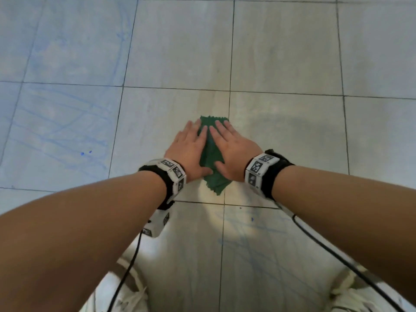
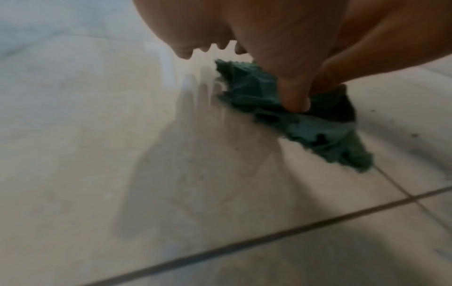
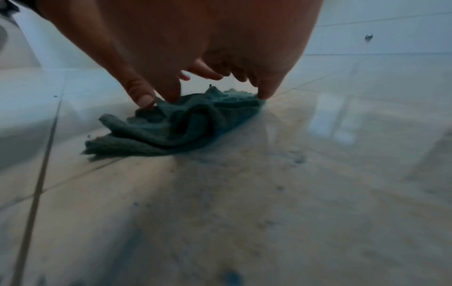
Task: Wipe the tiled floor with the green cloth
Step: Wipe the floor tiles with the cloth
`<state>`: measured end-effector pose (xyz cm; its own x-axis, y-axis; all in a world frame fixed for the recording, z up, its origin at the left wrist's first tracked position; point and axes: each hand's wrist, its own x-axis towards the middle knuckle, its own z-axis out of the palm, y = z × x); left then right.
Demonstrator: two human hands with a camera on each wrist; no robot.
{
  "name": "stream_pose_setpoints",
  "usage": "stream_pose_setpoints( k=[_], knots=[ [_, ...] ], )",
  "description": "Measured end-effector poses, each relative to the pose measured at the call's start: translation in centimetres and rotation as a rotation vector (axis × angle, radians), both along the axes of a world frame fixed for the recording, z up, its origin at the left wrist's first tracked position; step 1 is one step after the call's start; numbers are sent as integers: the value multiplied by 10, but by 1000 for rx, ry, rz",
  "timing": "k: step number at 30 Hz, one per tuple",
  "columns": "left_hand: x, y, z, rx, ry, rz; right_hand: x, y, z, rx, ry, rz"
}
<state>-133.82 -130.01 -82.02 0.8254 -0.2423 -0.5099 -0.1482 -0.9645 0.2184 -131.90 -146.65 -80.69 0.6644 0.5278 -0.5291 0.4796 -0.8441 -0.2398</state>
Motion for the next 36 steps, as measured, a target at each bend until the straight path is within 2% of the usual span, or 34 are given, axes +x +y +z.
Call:
stream_pose_setpoints(
  k=[4, 7, 10, 13, 16, 18, 21, 23, 26, 28, 31, 34, 36],
  knots=[
    [4, 17, -5, 97, 128, -33, -6, 15, -16, -66, -16, 100],
    [5, 5, -8, 133, 129, -2, 0, 11, -23, -113, -53, 116],
    [11, -7, -5, 167, 131, 6, 26, -8, -23, -190, -83, -91],
    [21, -18, -1, 146, 144, 4, 55, -58, -15, -394, -74, -232],
    [28, -28, -1, 105, 140, 23, 58, -106, -11, -412, -33, -397],
    [28, -28, -2, 100, 139, 26, 44, -96, -12, -402, -21, -347],
    [27, -27, -5, 76, 141, 41, 12, -34, -15, -306, -32, -131],
    [29, -25, -8, 70, 128, 51, -3, 0, -19, -223, -17, -69],
    [32, -19, -9, 95, 144, 17, 11, 1, -25, -204, -66, -29],
    [33, -18, -6, 118, 159, -4, 34, -25, -26, -238, -91, -112],
    [34, -20, -2, 128, 171, -24, 47, -73, -23, -333, -35, -357],
    [34, -21, -1, 128, 173, -19, 16, -102, -17, -376, 14, -594],
    [32, -22, -1, 129, 161, -23, -19, -94, -14, -356, 41, -617]
  ],
)
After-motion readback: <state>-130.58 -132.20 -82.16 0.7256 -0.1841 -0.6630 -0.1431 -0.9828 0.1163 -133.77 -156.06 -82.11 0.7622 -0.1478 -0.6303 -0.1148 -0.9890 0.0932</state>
